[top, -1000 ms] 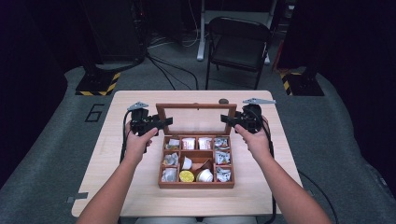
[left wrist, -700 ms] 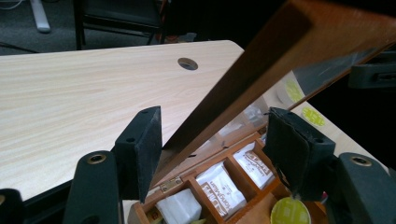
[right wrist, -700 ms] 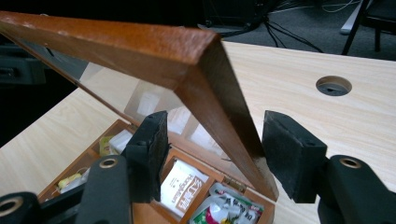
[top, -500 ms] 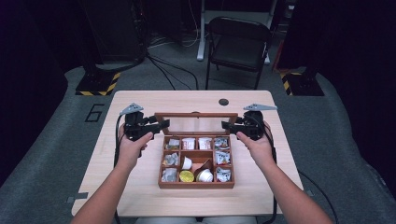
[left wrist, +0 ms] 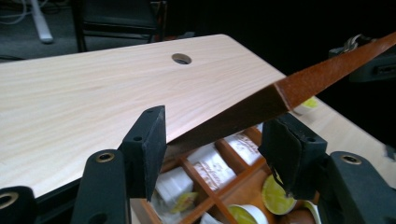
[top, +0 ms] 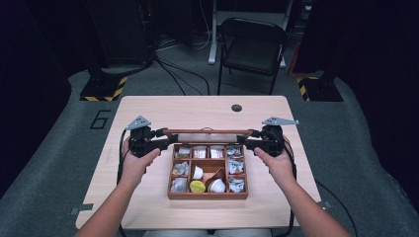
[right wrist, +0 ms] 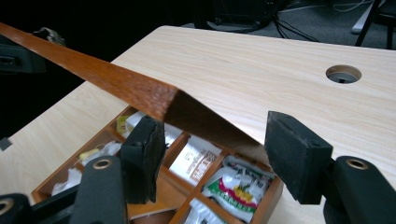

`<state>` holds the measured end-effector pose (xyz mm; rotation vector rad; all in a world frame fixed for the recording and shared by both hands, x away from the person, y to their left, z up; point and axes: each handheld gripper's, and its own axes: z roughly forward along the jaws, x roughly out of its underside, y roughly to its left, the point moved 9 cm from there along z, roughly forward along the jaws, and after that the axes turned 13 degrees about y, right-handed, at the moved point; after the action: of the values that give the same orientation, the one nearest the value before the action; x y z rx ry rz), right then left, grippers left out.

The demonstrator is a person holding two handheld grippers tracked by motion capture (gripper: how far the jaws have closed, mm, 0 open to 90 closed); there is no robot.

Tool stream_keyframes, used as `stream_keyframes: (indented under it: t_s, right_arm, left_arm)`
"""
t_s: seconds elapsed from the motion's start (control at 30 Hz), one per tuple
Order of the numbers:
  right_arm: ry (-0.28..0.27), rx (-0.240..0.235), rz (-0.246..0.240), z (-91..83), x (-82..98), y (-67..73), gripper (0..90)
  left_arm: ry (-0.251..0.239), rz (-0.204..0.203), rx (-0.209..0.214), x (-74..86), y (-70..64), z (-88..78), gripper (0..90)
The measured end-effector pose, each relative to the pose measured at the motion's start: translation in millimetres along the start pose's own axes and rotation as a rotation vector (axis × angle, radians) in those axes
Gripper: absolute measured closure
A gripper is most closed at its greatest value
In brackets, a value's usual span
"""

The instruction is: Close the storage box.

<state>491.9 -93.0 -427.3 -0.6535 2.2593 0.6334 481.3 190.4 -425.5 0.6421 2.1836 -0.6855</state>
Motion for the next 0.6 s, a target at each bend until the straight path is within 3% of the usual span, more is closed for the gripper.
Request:
stream_keyframes:
  t_s: [0.3, 0.43, 0.5, 0.6]
  right_arm:
    - [-0.002, -0.012, -0.041, -19.4, 32.6, 18.6, 41.8]
    - [0.018, 0.004, -0.080, -20.9, 49.0, 27.5, 43.8]
    - [0.024, 0.020, -0.100, -21.0, 57.9, 30.1, 44.2]
    - [0.027, 0.027, -0.098, -19.2, 73.2, 33.2, 44.5]
  left_arm:
    - [0.030, 0.098, -0.007, 31.7, -19.7, -11.4, 40.9]
    - [0.047, 0.106, 0.000, 49.4, -26.2, -14.2, 40.7]
    - [0.057, 0.092, -0.003, 58.9, -29.0, -13.7, 40.8]
    - [0.079, 0.097, -0.016, 72.8, -32.9, -13.4, 40.8]
